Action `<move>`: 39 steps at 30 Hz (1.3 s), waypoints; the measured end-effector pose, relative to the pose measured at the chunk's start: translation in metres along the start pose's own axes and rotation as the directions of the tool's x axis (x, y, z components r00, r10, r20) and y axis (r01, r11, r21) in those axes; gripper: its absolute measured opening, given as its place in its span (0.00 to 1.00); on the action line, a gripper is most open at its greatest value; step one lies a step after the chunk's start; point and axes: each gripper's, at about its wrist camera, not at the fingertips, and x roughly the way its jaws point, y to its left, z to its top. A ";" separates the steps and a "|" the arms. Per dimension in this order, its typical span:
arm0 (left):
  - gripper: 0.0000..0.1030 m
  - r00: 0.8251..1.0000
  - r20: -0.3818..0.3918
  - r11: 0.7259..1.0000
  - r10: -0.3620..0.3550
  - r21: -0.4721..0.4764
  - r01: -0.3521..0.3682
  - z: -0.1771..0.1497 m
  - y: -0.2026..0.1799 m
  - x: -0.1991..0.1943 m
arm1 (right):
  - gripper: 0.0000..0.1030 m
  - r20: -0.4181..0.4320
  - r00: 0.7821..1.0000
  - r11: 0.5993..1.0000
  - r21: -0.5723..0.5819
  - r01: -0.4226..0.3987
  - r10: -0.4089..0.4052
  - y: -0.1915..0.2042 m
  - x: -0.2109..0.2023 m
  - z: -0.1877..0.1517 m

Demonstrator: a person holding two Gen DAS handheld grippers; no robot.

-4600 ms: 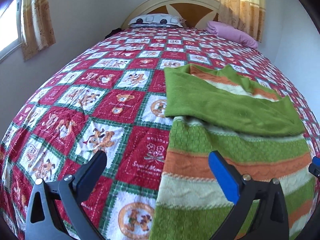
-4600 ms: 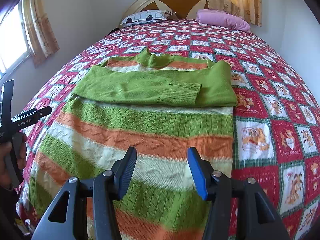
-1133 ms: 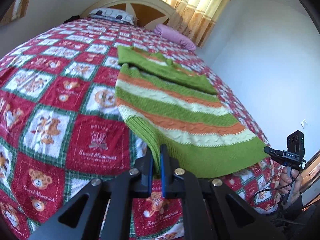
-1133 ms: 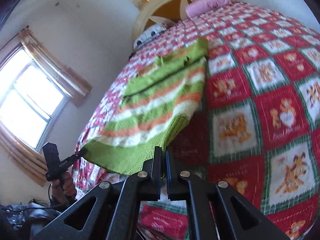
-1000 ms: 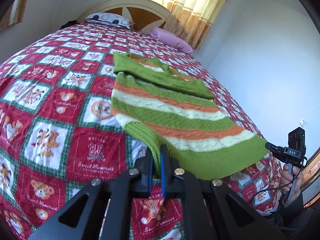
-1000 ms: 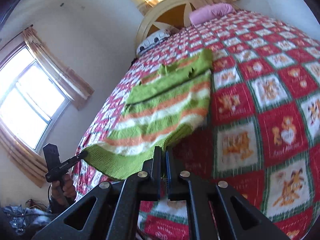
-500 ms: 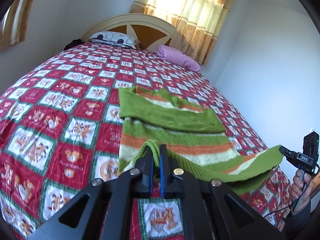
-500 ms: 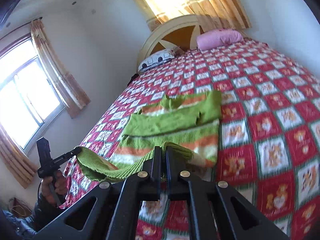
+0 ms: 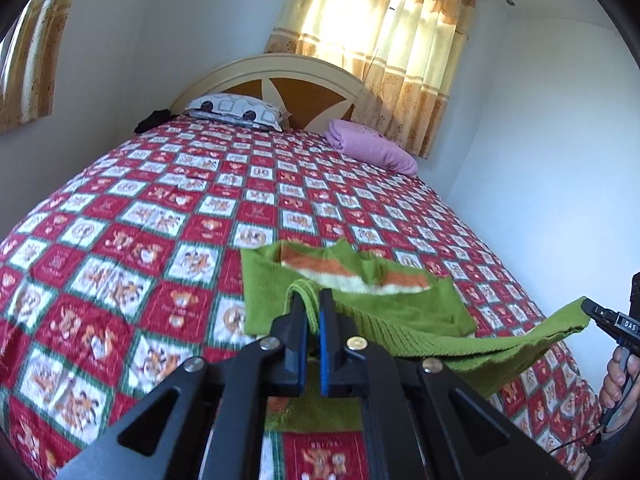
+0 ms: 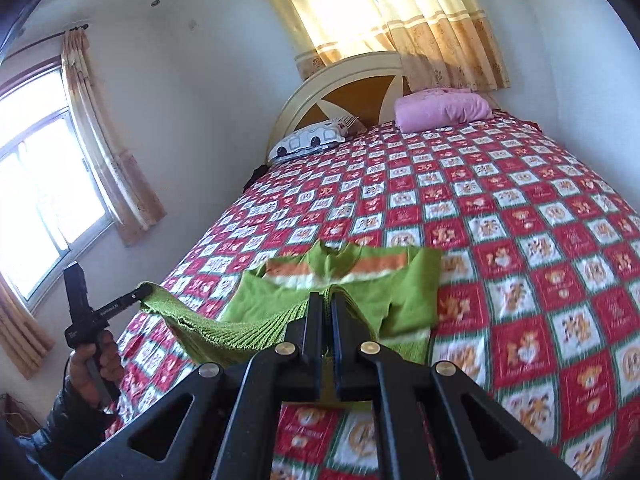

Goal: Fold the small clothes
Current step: 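Lift the hem with the left tool and fold it over the body, then lay the hem down on the folded sweater and open the left tool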

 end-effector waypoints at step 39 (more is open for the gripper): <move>0.53 0.917 -0.156 0.915 0.367 0.238 -0.325 -0.019 0.015 0.201 | 0.52 -0.334 0.842 0.906 -0.136 0.401 -0.423 -0.112 0.274 -0.002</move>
